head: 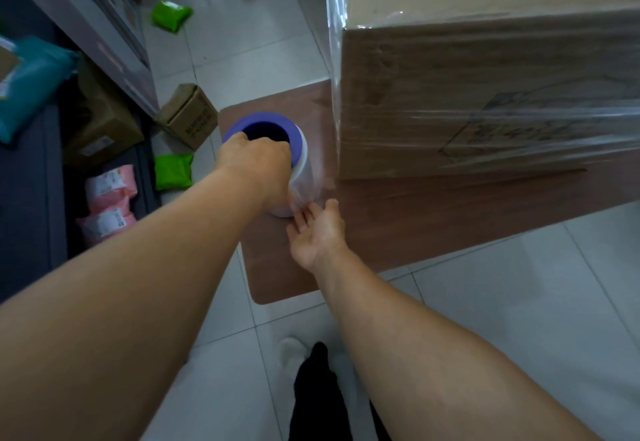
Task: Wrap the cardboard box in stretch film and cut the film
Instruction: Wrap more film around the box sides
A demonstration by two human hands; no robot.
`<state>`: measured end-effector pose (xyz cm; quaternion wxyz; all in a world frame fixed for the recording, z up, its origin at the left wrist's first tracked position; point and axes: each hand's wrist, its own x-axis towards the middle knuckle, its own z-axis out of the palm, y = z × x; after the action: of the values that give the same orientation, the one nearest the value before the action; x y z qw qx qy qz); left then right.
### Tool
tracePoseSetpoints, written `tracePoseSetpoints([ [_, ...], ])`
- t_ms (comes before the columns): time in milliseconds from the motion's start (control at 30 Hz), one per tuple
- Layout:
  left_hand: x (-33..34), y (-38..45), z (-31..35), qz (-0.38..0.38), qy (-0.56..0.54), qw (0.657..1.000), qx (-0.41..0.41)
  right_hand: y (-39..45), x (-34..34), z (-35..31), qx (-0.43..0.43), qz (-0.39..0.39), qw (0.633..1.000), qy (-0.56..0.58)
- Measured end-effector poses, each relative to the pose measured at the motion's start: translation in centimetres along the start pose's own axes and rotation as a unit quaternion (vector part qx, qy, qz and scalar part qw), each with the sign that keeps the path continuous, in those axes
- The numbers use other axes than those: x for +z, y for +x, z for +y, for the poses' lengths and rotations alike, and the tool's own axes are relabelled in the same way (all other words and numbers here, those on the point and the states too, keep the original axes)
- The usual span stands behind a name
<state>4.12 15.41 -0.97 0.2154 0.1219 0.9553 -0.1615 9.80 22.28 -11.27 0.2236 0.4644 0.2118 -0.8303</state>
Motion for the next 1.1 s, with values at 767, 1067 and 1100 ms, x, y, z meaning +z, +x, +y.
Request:
tracePoseSetpoints([
  [767, 1.8, 5.1, -8.2, 0.172, 0.066, 0.962, 0.201, 4.0, 7.4, 2.9, -0.117, 0.026, 0.980, 0.160],
  [1067, 0.4, 8.7, -9.1, 0.169, 0.063, 0.962, 0.207, 5.8, 10.2, 1.4, -0.112, 0.035, 0.977, 0.180],
  [1100, 0.3, 9.1, -9.3, 0.172, 0.059, 0.961, 0.208, 6.1, 10.4, 1.2, -0.115, 0.035, 0.976, 0.180],
])
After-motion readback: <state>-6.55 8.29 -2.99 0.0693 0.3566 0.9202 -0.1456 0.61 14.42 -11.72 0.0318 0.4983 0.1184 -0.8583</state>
